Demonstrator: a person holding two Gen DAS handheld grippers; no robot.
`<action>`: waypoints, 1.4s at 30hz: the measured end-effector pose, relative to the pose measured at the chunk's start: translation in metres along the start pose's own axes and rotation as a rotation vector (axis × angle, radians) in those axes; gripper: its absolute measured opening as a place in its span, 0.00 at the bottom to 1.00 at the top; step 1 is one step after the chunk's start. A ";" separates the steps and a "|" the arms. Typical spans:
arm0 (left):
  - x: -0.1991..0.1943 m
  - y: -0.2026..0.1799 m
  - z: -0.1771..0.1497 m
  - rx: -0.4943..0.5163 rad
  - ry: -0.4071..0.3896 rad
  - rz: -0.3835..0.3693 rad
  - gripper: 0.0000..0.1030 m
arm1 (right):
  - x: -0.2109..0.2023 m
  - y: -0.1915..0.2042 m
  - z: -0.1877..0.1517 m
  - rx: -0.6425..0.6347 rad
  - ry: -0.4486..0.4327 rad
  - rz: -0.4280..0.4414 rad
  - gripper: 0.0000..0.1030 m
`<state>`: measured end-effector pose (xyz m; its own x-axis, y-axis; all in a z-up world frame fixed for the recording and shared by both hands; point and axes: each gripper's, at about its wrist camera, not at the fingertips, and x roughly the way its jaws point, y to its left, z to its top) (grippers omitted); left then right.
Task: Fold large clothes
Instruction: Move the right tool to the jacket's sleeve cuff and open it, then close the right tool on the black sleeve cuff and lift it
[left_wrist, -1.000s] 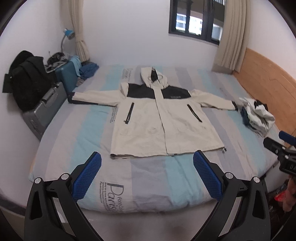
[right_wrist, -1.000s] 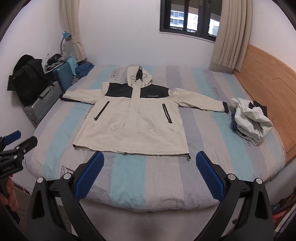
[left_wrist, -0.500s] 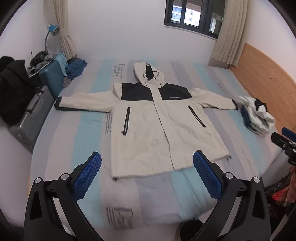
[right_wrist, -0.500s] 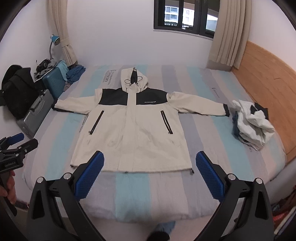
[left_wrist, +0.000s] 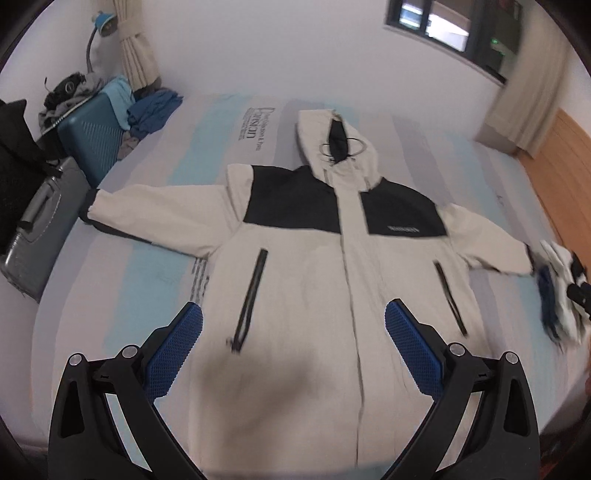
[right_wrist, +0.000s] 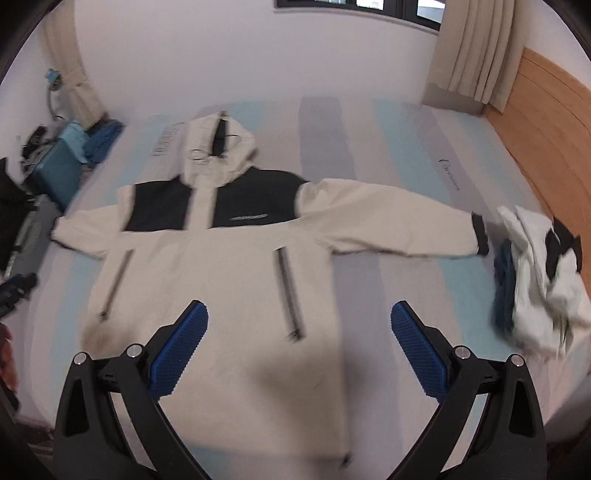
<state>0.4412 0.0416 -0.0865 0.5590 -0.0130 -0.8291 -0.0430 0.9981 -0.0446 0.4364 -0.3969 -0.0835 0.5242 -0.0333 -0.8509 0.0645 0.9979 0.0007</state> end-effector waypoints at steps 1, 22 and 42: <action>0.013 0.001 0.008 -0.005 0.007 0.002 0.94 | 0.021 -0.013 0.009 0.017 0.022 -0.010 0.93; 0.343 -0.019 0.119 0.030 0.196 0.044 0.88 | 0.319 -0.334 0.067 0.639 0.319 -0.423 0.93; 0.405 -0.038 0.116 0.009 0.241 0.094 0.95 | 0.321 -0.391 0.030 0.841 0.195 -0.351 0.50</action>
<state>0.7659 0.0053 -0.3560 0.3393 0.0667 -0.9383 -0.0776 0.9961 0.0427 0.6043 -0.7996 -0.3411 0.2109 -0.2399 -0.9476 0.8263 0.5617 0.0417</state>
